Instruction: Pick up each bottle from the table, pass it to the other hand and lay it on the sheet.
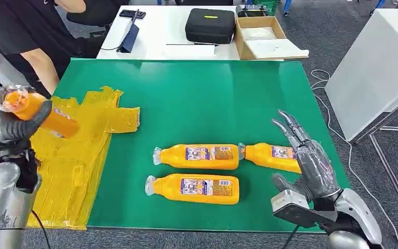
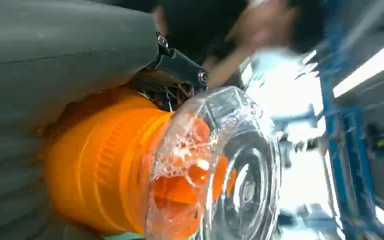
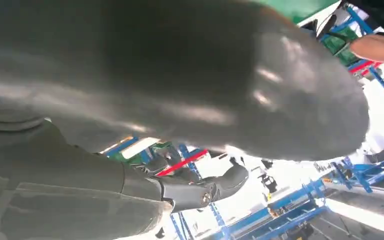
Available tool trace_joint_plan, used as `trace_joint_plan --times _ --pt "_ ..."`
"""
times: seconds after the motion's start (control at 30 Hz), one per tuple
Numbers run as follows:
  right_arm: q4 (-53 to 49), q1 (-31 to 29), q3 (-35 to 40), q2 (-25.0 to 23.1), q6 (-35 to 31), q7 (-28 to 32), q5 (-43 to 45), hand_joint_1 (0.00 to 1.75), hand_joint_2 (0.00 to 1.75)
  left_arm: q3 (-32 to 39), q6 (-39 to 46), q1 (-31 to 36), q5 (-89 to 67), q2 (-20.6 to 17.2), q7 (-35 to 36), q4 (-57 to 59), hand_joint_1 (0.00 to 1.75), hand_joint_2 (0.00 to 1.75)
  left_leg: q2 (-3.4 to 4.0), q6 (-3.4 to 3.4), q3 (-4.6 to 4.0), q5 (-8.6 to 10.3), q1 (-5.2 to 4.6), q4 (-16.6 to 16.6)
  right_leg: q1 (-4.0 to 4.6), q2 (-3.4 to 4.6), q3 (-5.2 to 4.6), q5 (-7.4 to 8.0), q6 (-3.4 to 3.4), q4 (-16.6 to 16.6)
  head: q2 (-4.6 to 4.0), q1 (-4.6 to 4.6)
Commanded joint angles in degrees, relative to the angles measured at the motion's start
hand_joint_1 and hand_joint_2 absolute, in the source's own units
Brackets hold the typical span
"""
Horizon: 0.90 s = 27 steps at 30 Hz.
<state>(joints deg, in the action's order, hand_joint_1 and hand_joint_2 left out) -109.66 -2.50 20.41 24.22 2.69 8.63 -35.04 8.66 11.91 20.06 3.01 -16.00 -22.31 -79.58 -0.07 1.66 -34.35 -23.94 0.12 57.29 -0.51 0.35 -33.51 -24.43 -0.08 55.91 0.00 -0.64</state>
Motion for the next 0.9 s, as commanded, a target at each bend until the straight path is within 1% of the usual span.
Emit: trace_joint_plan --times 0.03,0.17,0.2,0.27,0.3,0.33,0.4,0.47,0.5,0.57,0.67,0.73,0.77,0.8,0.83,0.9 --pt "2.15 0.46 0.58 0.57 -0.16 0.61 0.68 0.0 0.0 -8.82 13.39 3.37 -23.1 0.51 -0.14 -4.34 1.75 1.75 -0.14 -0.07 0.1 -0.04 0.02 0.01 0.02 -0.17 0.19 -0.06 0.0 -0.04 0.0 -0.02" --pt "2.08 0.33 0.54 0.57 -0.16 0.61 0.68 0.0 0.0 -8.58 13.37 3.26 -22.93 0.35 -0.18 -4.32 1.75 1.75 -0.05 -0.07 0.05 -0.01 -0.01 0.0 -0.01 -0.1 0.09 -0.02 -0.01 -0.03 0.0 0.0" --pt "2.17 0.25 0.63 0.51 -0.13 0.61 0.68 0.0 0.0 -9.54 15.39 3.18 -28.36 -0.27 -0.51 -3.87 1.75 1.75 -0.05 -0.12 0.12 -0.05 0.0 0.03 0.01 -0.12 0.17 -0.05 -0.03 -0.02 0.0 0.0" --pt "2.74 -0.86 1.55 0.38 0.76 0.64 0.9 0.0 0.0 -13.25 18.85 1.7 -46.15 0.03 3.65 -3.14 1.75 1.75 -0.04 -0.08 0.07 -0.01 -0.02 -0.02 -0.02 -0.1 0.1 -0.02 -0.02 -0.05 0.0 -0.02" --pt "3.05 -1.32 2.06 0.57 1.1 0.6 1.06 0.0 0.0 -14.8 20.11 1.02 -53.2 0.02 5.73 -2.16 1.75 1.75 -0.1 -0.17 0.23 -0.05 -0.01 0.01 -0.01 -0.19 0.29 -0.07 -0.03 -0.04 0.0 0.02" --pt "3.26 -1.51 2.41 0.7 1.19 0.6 1.1 0.0 0.0 -16.38 21.13 0.11 -57.05 0.48 7.05 -0.75 1.75 1.75 -0.05 -0.09 0.16 -0.01 -0.03 -0.05 -0.03 -0.11 0.18 -0.02 -0.01 -0.07 0.0 -0.02" --pt "3.31 -1.56 2.87 0.81 1.23 0.6 1.07 0.0 0.0 -18.86 22.93 -0.38 -64.0 -0.01 9.71 2.63 1.75 1.75 -0.05 -0.1 0.29 0.01 -0.09 -0.15 -0.08 -0.11 0.3 -0.02 0.0 -0.13 0.0 -0.02" --pt "2.17 0.04 2.4 0.22 1.2 0.62 0.87 0.0 0.0 -20.66 23.99 -0.82 -69.29 -0.53 11.73 6.05 1.75 1.75 -0.01 -0.07 0.24 0.0 -0.09 -0.16 -0.09 -0.06 0.25 -0.02 0.0 -0.12 0.0 0.0" --pt "1.58 0.86 2.29 0.06 1.17 0.56 0.35 0.0 0.0 -21.36 23.45 -1.03 -70.86 -0.68 12.21 7.11 1.75 1.75 -0.01 -0.1 0.34 -0.02 -0.09 -0.17 -0.09 -0.07 0.35 -0.03 -0.01 -0.14 0.0 0.0" --pt "0.72 2.14 2.0 0.27 1.1 0.57 -0.3 0.0 0.0 -22.95 22.97 -1.54 -77.07 -1.04 14.19 9.22 1.75 1.75 -0.01 -0.08 0.24 -0.02 -0.06 -0.13 -0.05 -0.06 0.25 -0.03 -0.02 -0.11 0.0 0.0" --pt "0.63 2.9 1.5 1.61 0.94 1.19 -0.08 0.0 0.0 -24.51 21.49 -1.87 -82.24 -0.36 16.16 13.37 1.75 1.75 -0.05 -0.06 0.23 -0.01 -0.09 -0.14 -0.09 -0.1 0.23 -0.05 -0.01 -0.09 0.0 0.0" --pt "0.6 3.38 1.2 2.22 0.97 1.78 0.3 0.0 0.0 -25.39 21.9 -1.16 -85.11 0.13 17.83 17.72 1.75 1.75 -0.06 -0.08 0.28 -0.02 -0.1 -0.14 -0.1 -0.1 0.29 -0.06 0.0 -0.1 0.0 -0.02" --pt "0.6 3.38 1.2 2.22 0.97 1.78 0.3 0.0 0.0 -25.39 21.9 -1.16 -85.11 0.13 17.83 17.72 1.75 1.75 -0.04 -0.07 0.24 -0.02 -0.09 -0.13 -0.09 -0.09 0.24 -0.05 0.0 -0.09 0.0 -0.02" --pt "0.53 3.64 1.07 2.31 0.98 1.81 0.32 0.0 0.0 -25.47 21.85 -0.63 -85.2 0.41 17.79 19.62 1.75 1.75 -0.06 -0.16 0.43 -0.07 -0.08 -0.14 -0.07 -0.13 0.46 -0.08 -0.02 -0.15 0.0 0.0" --pt "0.36 3.84 1.16 2.48 1.04 1.96 0.33 0.0 0.0 -25.86 20.81 0.06 -87.84 0.67 18.91 21.78 1.75 1.75 -0.01 -0.09 0.23 -0.02 -0.08 -0.12 -0.08 -0.08 0.24 -0.04 -0.01 -0.09 0.0 -0.02" --pt "-0.03 4.24 1.38 3.41 1.11 2.1 0.39 0.0 0.0 -26.09 20.42 1.17 -90.13 1.36 20.01 25.9 1.75 1.75 -0.06 -0.11 0.26 -0.02 -0.07 -0.11 -0.06 -0.14 0.28 -0.05 -0.02 -0.1 0.0 0.0"
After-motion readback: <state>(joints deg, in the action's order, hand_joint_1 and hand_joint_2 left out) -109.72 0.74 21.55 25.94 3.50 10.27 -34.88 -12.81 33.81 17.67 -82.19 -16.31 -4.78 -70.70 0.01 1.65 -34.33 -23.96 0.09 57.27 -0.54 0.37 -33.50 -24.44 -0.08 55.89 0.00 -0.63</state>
